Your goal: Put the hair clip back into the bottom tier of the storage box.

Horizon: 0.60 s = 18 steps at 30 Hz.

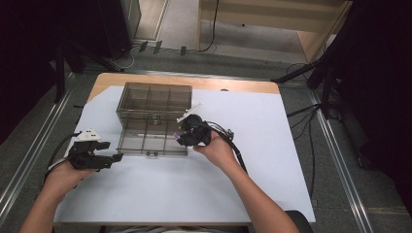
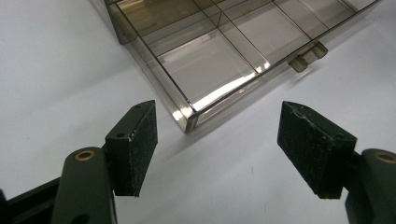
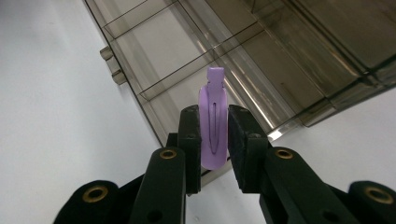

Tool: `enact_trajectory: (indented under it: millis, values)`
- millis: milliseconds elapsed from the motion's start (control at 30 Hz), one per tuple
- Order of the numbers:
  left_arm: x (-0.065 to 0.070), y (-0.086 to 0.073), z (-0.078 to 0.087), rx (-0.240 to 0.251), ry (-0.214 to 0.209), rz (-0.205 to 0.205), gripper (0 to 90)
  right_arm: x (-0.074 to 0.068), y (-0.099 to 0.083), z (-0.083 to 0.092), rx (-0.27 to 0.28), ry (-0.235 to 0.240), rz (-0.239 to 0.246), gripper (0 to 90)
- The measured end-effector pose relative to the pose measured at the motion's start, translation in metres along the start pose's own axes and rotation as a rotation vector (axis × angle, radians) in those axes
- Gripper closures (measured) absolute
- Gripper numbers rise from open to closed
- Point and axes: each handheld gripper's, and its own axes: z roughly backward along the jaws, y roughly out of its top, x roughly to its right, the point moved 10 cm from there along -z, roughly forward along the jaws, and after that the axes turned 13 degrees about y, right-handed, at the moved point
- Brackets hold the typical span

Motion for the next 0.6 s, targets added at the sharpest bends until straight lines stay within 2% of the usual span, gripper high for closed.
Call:
enact_trajectory:
  millis: [600]
  values:
    - [-0.001,-0.003,0.002,-0.005,0.000,0.004,29.8,-0.001,-0.004,-0.028,-0.056,0.013,0.011,76.6]
